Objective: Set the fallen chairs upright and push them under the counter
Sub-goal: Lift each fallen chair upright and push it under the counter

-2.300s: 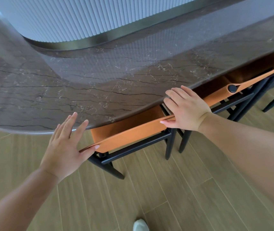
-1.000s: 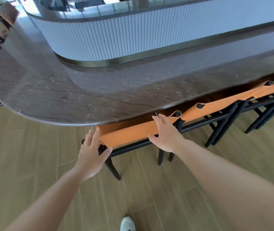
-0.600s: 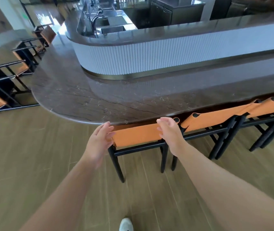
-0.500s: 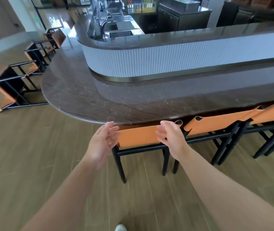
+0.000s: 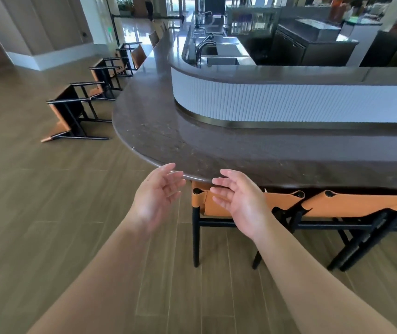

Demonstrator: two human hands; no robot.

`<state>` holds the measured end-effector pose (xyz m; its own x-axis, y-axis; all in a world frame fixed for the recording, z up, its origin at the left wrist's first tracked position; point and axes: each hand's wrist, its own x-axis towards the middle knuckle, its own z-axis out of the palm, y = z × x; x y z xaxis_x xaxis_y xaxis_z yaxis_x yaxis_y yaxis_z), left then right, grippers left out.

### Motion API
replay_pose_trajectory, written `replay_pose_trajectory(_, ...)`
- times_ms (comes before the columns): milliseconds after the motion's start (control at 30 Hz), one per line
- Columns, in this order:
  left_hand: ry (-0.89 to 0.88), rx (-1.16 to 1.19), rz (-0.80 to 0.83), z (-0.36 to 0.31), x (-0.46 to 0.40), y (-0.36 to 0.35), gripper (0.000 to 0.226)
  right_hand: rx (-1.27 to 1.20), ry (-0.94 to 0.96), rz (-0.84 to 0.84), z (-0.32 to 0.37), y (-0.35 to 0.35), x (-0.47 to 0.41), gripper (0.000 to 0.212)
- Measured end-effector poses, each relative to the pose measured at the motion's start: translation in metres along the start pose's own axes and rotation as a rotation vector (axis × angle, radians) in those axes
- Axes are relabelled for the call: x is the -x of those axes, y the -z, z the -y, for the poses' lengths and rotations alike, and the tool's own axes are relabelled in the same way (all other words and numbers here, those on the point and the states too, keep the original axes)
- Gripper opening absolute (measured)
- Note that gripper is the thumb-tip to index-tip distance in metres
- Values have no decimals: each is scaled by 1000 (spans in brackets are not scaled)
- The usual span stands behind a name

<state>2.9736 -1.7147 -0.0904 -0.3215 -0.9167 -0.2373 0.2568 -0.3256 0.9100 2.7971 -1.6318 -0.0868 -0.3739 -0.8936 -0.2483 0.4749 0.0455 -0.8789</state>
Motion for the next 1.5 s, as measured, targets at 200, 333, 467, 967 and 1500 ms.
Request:
replay_pose_trajectory(200,-45,65,-53,-44,-7,101,23,47,-35,73,-39,-110,-17,27)
replay_pose_trajectory(333,-63,98,-84,-83,-16,189,21,54,-68,106,-74,-204,-28,20)
replay_pose_trajectory(467,-100,130,-131,-118,-20,279,25,91,-90,173,-113,-300,-39,19)
replay_pose_trajectory(967,-226,271,-386,-206,-30,502,18,165,-179,374,-198,-542,-79,18)
replay_pose_trajectory(1500,-287,55,-493,-316,-213,622,22,102,-247,464,-219,-701,-284,16)
